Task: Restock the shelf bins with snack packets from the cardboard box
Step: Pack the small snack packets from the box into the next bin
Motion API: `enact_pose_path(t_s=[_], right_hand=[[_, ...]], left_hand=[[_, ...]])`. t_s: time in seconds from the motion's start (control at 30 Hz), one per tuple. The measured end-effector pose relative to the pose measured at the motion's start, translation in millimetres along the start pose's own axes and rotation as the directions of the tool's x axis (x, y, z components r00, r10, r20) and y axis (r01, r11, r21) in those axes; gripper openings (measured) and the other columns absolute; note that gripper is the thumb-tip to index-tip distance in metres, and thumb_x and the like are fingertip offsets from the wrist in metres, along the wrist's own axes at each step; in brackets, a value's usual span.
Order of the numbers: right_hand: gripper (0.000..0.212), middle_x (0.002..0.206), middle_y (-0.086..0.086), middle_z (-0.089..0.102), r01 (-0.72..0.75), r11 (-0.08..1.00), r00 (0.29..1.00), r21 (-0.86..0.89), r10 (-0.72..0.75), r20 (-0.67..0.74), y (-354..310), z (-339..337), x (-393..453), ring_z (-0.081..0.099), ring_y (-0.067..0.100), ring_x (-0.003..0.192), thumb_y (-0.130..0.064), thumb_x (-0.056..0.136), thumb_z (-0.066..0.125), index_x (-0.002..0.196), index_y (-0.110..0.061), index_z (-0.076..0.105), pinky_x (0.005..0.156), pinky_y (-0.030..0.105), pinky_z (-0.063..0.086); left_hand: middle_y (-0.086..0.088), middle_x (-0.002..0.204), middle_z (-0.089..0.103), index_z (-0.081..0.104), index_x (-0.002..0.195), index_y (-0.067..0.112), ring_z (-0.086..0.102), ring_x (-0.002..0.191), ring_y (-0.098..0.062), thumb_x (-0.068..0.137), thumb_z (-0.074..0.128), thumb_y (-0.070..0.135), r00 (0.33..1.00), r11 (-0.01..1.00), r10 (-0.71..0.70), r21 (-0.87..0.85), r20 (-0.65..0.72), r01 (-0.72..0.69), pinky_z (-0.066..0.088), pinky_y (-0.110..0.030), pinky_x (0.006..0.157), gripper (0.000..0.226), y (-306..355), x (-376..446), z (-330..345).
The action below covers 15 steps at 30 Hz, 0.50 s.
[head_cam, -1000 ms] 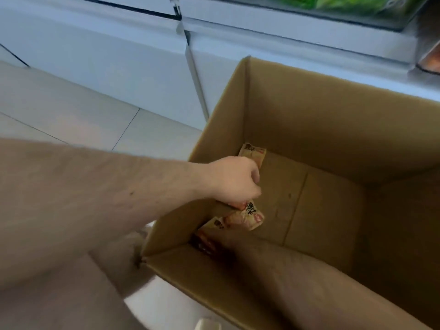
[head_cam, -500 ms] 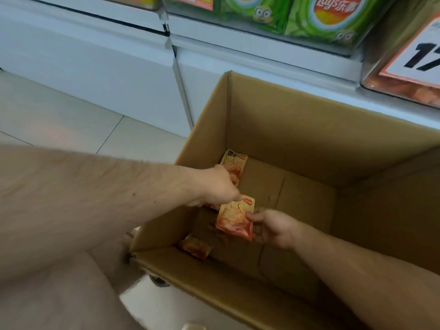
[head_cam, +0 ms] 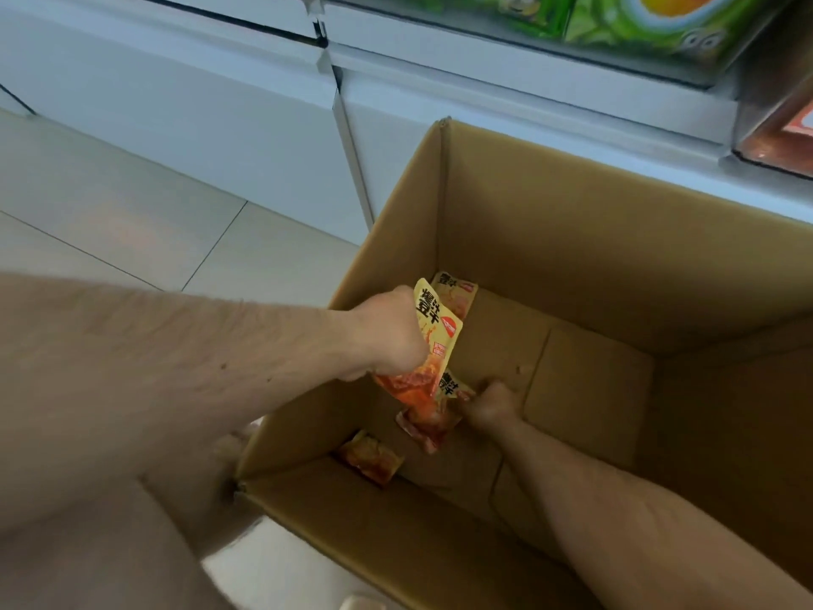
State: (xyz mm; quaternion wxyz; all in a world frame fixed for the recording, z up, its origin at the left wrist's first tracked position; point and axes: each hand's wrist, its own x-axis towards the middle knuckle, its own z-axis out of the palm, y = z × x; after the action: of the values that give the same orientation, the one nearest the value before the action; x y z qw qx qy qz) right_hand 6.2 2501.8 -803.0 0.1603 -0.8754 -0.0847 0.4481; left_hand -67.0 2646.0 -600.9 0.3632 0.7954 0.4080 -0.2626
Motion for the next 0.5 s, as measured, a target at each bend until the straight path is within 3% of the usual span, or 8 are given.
enact_pose_path(t_s=[0.1, 0.2, 0.33, 0.43, 0.5], right_hand=[[0.072, 0.121, 0.009, 0.061, -0.036, 0.997, 0.999, -0.065, 0.033, -0.038, -2.4, 22.4, 5.9, 0.062, 0.026, 0.109, -0.047, 0.07, 0.084, 0.122, -0.011, 0.051, 0.078, 0.029, 0.052], [0.054, 0.122, 0.01, 0.062, -0.05, 0.993, 0.998, -0.106, 0.046, -0.042, -5.1, 30.7, 11.5, 0.063, 0.027, 0.11, -0.033, 0.077, 0.079, 0.118, -0.012, 0.051, 0.084, 0.031, 0.052], [0.048, 0.121, 0.012, 0.064, -0.142, 0.983, 0.99, 0.117, 0.143, -0.002, 5.7, 22.6, 18.8, 0.063, 0.028, 0.109, -0.022, 0.077, 0.079, 0.117, -0.006, 0.059, 0.087, 0.029, 0.053], [0.048, 0.119, 0.017, 0.066, -0.152, 0.962, 0.988, 0.227, 0.151, 0.024, 19.4, -0.4, 16.7, 0.065, 0.031, 0.106, -0.014, 0.078, 0.077, 0.122, 0.0, 0.061, 0.09, 0.039, 0.056], [0.051, 0.119, 0.015, 0.066, -0.095, 0.981, 0.995, 0.167, 0.098, -0.009, 24.1, -30.8, 5.3, 0.065, 0.029, 0.106, -0.013, 0.083, 0.075, 0.129, -0.002, 0.057, 0.091, 0.038, 0.056]], left_hand=[[-0.001, 0.102, 0.057, 0.044, 0.123, 0.007, 0.059, 0.093, -0.021, 0.093, 0.059, 0.017, 0.998, 0.99, 0.004, 0.142, -0.067, 0.006, 0.043, -0.027, 0.07, 0.035, -2.0, 5.2, 2.2], [-0.007, 0.11, 0.059, 0.043, 0.126, 0.006, 0.052, 0.089, -0.022, 0.095, 0.055, 0.016, 0.996, 0.98, 0.018, 0.198, -0.082, -0.002, 0.039, -0.028, 0.073, 0.035, 2.0, 6.4, 8.3], [-0.005, 0.106, 0.057, 0.044, 0.122, 0.011, 0.051, 0.085, -0.019, 0.094, 0.055, 0.017, 0.995, 0.974, 0.043, 0.224, -0.092, -0.022, 0.039, -0.027, 0.066, 0.031, 1.3, 7.8, 8.7], [0.003, 0.102, 0.054, 0.043, 0.107, 0.021, 0.054, 0.088, -0.014, 0.098, 0.052, 0.012, 1.0, 1.0, 0.006, 0.029, 0.016, -0.006, 0.046, -0.023, 0.07, 0.015, 4.5, 6.6, 3.4], [0.003, 0.104, 0.059, 0.044, 0.113, 0.021, 0.057, 0.096, -0.015, 0.096, 0.055, 0.006, 0.998, 0.982, 0.015, -0.188, 0.059, -0.004, 0.05, -0.028, 0.073, 0.025, 9.2, 2.5, -1.3]])
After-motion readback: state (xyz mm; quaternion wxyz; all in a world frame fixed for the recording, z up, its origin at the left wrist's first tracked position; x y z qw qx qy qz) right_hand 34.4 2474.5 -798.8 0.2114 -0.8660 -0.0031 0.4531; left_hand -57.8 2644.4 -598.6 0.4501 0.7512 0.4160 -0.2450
